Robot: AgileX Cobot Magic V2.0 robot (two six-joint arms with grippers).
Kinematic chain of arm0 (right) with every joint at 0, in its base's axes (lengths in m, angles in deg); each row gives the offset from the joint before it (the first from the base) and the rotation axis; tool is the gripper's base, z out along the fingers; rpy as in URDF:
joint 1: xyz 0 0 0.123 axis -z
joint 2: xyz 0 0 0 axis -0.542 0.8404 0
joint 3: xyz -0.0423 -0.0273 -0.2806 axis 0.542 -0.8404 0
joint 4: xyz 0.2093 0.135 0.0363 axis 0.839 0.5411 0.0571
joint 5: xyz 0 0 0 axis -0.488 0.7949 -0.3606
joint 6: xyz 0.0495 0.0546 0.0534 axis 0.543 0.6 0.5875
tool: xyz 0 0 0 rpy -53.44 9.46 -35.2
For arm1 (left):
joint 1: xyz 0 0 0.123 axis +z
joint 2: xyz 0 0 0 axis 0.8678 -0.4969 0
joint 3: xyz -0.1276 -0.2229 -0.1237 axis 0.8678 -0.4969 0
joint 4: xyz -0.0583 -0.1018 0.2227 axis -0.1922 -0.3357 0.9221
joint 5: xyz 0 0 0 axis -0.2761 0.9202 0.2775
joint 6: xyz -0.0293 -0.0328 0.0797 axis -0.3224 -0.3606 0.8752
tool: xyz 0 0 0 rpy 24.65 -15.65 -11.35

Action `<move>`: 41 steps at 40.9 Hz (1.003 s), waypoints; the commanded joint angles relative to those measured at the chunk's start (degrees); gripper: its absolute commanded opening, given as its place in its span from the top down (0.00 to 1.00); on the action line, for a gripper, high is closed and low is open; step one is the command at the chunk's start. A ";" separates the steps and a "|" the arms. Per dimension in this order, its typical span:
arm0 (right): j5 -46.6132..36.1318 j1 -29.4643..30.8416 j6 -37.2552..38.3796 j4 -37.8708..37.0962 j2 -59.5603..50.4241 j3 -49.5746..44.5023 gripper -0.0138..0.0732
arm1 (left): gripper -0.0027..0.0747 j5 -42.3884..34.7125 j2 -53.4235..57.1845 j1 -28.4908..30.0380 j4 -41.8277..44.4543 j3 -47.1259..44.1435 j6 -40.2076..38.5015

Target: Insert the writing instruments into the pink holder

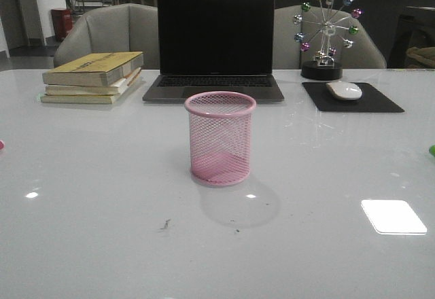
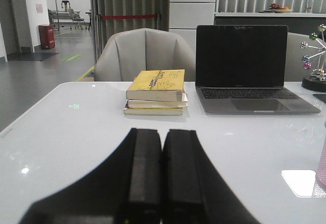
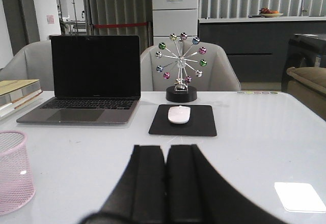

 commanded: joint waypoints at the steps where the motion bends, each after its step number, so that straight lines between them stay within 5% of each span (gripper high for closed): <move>1: -4.86 0.34 -0.27 -0.26 -1.08 0.21 0.74 | 0.85 -5.32 1.12 -0.12 -0.19 -0.22 -0.40; 35: -8.60 0.34 -0.41 -0.34 -1.08 0.54 0.74 | 0.85 -8.06 1.12 -0.12 -0.19 -0.22 -0.40; 41: -2.31 0.34 -0.41 -0.34 -1.08 6.69 0.74 | 0.85 -7.56 1.02 -0.12 -0.19 4.30 -0.40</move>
